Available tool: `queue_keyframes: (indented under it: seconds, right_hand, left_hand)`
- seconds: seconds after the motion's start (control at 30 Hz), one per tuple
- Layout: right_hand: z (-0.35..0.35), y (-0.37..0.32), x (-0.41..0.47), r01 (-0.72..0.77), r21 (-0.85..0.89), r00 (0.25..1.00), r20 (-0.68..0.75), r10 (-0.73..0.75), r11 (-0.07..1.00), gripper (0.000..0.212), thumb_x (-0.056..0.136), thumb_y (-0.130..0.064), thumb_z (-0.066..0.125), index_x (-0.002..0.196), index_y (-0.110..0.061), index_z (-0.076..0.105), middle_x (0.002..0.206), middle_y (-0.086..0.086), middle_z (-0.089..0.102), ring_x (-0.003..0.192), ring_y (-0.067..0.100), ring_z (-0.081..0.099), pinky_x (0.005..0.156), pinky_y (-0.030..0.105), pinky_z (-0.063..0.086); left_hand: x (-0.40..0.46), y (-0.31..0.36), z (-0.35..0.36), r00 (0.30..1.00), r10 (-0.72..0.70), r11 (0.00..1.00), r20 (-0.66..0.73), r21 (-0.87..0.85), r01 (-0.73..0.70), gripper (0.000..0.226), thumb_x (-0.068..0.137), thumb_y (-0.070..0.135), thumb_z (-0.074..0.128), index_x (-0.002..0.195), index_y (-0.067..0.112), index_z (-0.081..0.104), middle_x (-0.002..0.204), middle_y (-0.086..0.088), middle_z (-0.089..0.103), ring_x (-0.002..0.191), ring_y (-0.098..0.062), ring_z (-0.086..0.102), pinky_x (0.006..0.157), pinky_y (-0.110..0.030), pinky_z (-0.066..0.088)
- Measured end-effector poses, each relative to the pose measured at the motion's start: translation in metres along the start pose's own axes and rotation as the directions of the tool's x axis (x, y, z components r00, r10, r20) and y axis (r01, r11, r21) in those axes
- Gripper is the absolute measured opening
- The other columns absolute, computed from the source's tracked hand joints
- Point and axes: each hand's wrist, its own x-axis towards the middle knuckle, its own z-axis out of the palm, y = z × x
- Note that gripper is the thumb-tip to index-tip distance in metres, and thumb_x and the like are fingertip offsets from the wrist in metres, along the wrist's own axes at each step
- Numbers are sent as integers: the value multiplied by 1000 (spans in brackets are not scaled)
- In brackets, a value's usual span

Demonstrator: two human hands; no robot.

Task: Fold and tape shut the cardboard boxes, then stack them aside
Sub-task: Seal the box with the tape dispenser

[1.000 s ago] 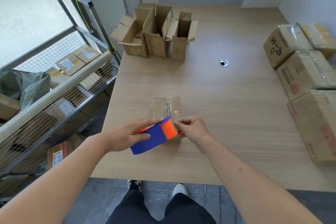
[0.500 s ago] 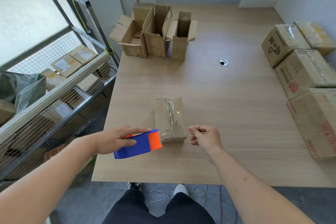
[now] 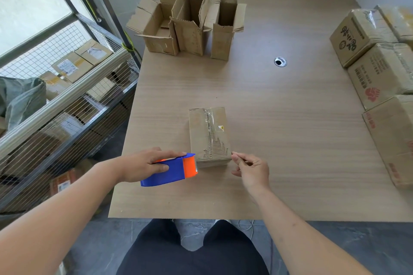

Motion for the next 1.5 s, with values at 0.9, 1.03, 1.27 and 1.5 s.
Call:
queue_keyframes:
  seconds: [0.9,1.03,1.27,1.5]
  right_hand:
    - [16,-4,34,636,-625,771,487,-411,452,37,75,-23,86,92,-28,54,92,-11,47,81,17,54,64,35,49]
    - [18,-6,38,634,-654,773,514,-372,414,37,77,-19,85,94,-26,52,94,-10,46,80,20,52,64,36,49]
    - [39,-9,20,765,-610,616,601,-509,206,66,85,-25,55,150,-21,44,166,7,21,156,27,14,125,42,14]
    - [48,15,33,725,-689,632,656,-413,16,65,108,-55,13,164,-23,16,172,2,5,159,19,0,127,46,9]
  left_hand:
    - [13,16,-11,999,-32,994,16,104,30,58,107,25,47,137,73,36,111,15,49,104,-7,50,100,-36,40]
    - [14,13,-9,999,-32,997,8,77,31,58,107,25,47,136,74,37,113,12,50,104,-9,51,97,-35,41]
    - [14,10,-7,1000,-2,999,1,46,2,58,106,26,48,136,75,36,110,9,50,104,-13,51,103,-40,40]
    - [6,-16,5,998,50,992,-26,-115,-53,58,107,26,50,136,74,38,113,8,51,109,-16,52,105,-42,42]
